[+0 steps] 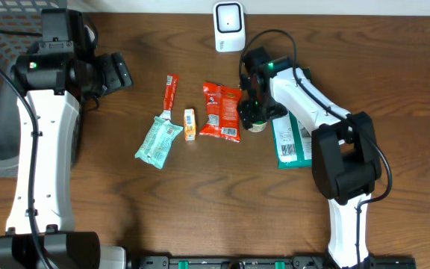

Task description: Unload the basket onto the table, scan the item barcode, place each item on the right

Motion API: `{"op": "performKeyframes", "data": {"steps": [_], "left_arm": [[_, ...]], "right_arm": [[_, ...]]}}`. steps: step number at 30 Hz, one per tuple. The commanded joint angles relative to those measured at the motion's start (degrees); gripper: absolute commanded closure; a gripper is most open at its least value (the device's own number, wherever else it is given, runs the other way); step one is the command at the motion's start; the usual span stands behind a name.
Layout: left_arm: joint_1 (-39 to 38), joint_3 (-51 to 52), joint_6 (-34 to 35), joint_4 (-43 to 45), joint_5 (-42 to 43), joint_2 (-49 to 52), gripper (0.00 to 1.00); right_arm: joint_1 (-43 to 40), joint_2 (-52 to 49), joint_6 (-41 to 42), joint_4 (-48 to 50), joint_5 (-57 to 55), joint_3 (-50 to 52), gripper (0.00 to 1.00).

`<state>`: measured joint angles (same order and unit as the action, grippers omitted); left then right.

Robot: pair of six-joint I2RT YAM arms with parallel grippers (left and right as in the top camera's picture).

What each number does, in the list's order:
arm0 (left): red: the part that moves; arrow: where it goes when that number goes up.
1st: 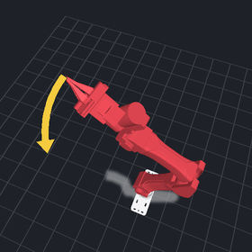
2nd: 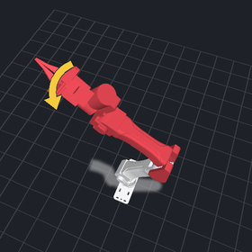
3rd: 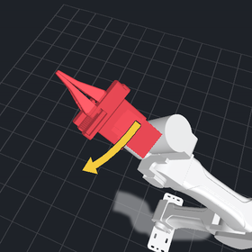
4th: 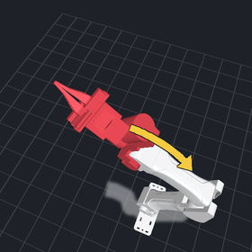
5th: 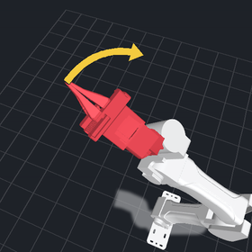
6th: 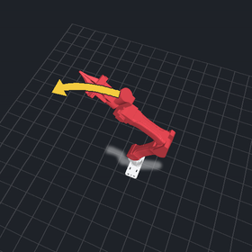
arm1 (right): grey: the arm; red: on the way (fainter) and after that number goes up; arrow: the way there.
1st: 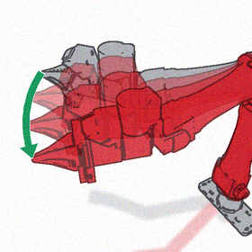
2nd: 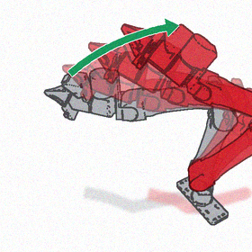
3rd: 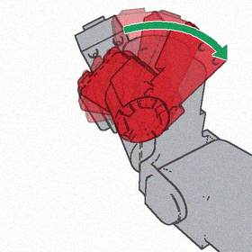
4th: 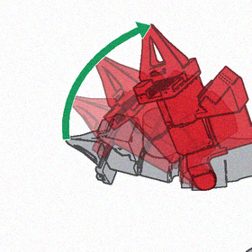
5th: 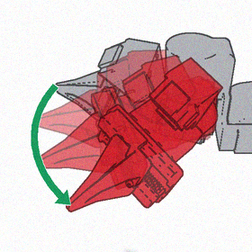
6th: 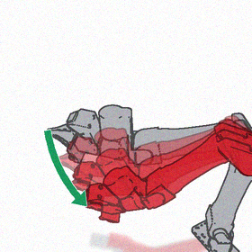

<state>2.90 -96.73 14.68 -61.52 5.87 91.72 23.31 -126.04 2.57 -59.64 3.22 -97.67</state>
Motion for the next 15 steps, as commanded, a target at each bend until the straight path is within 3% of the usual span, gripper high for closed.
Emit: {"op": "performKeyframes", "data": {"steps": [1,15], "left_arm": [[0.1,-1.2,-0.7,-0.2,0.1,-1.2,0.12],[0.1,-1.2,-0.7,-0.2,0.1,-1.2,0.12]], "right_arm": [[0.0,0.1,-0.5,0.3,0.1,0.1,0.26],[0.1,0.5,-2.7,-0.3,0.1,-2.6,0.21]]}}
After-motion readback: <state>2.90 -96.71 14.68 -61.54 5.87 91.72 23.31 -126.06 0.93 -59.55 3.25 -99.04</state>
